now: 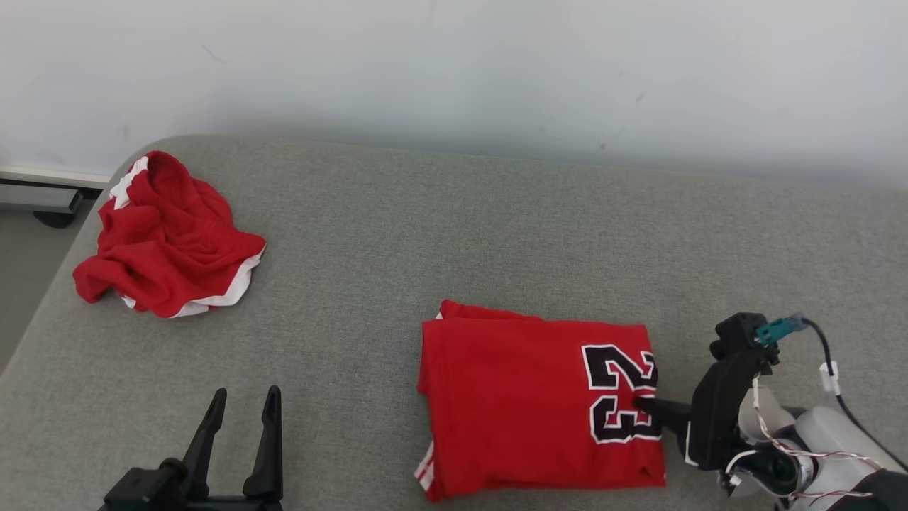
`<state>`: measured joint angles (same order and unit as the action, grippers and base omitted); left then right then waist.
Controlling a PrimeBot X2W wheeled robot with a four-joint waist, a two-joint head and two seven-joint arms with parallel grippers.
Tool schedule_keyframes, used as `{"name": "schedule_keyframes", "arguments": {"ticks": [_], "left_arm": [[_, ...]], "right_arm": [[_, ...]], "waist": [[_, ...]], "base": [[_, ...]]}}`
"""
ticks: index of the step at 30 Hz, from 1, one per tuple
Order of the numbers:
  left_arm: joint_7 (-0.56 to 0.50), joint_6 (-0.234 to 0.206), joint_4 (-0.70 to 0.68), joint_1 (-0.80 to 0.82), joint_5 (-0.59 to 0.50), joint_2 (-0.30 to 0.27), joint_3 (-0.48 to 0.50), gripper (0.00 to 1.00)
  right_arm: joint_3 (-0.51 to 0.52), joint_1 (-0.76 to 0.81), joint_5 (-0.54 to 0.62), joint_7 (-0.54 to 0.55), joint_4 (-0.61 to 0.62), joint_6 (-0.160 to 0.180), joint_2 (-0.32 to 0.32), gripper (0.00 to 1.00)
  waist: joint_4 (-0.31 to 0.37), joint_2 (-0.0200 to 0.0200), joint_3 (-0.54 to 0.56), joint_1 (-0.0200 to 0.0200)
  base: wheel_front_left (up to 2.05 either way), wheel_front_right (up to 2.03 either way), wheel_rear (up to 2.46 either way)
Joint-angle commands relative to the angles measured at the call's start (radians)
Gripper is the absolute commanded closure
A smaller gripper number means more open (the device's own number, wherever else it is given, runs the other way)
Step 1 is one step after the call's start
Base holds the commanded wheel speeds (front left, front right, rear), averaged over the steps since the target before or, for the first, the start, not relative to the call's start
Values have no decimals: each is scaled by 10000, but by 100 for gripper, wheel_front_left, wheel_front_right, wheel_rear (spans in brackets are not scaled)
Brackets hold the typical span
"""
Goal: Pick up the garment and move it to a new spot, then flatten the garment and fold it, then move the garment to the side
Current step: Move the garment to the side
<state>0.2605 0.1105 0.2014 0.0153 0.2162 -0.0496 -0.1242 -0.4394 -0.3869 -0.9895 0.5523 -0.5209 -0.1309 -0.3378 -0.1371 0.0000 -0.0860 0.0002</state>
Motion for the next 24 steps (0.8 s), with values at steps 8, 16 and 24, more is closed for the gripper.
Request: {"name": "schedule_keyframes", "arguments": {"ticks": [8, 16, 24], "left_arm": [[60, -52, -124, 95, 16, -32, 99, 0], [58, 21, -230, 416, -174, -79, 101, 0], [58, 110, -405, 633, -273, -206, 145, 0]], "right_arm": [[356, -662, 496, 358, 522, 6, -699, 100], [635, -2096, 1325, 475, -52, 6, -1199, 100], [1035, -3333, 1741, 302, -1207, 6, -1753, 100]], "waist": [[394, 0, -193, -2], [823, 0, -622, -2], [1023, 0, -1109, -2]], "base": [[0, 0, 0], [0, 0, 0], [0, 0, 0]]}}
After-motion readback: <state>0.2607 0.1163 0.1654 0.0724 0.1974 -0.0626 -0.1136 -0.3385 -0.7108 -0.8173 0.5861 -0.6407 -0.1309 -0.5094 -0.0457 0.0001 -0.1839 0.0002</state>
